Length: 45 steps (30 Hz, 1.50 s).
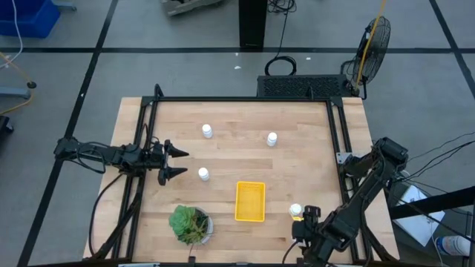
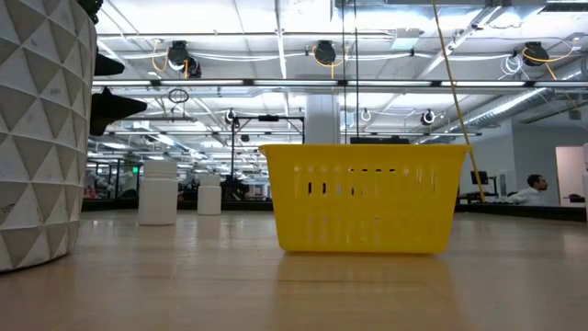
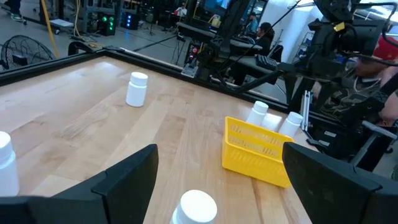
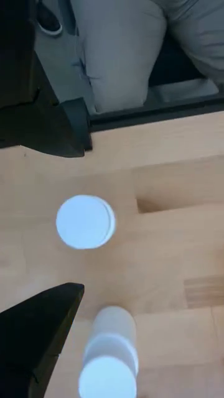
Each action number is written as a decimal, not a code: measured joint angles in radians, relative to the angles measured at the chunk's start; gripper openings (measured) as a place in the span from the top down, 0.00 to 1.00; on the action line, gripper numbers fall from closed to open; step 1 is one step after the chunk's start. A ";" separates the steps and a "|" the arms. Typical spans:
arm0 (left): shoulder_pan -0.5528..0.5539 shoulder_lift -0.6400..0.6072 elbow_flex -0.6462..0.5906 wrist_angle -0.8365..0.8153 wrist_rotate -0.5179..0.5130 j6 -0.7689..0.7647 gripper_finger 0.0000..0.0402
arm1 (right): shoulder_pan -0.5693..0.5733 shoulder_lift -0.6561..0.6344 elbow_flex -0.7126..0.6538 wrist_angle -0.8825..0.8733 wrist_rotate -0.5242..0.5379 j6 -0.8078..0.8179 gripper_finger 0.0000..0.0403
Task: Pick and place pill bottles into a basket
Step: Put the white pill bottle into the yellow bin
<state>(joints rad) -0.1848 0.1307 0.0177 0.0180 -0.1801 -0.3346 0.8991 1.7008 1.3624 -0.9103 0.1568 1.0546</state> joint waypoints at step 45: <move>0.000 0.000 0.000 -0.001 0.007 -0.004 0.14 | 0.045 0.060 -0.001 0.103 0.053 0.003 0.16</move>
<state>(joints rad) -0.1848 0.1307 0.0174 0.0170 -0.1730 -0.3386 0.9440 1.7611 1.3617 -0.8077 0.2096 1.0577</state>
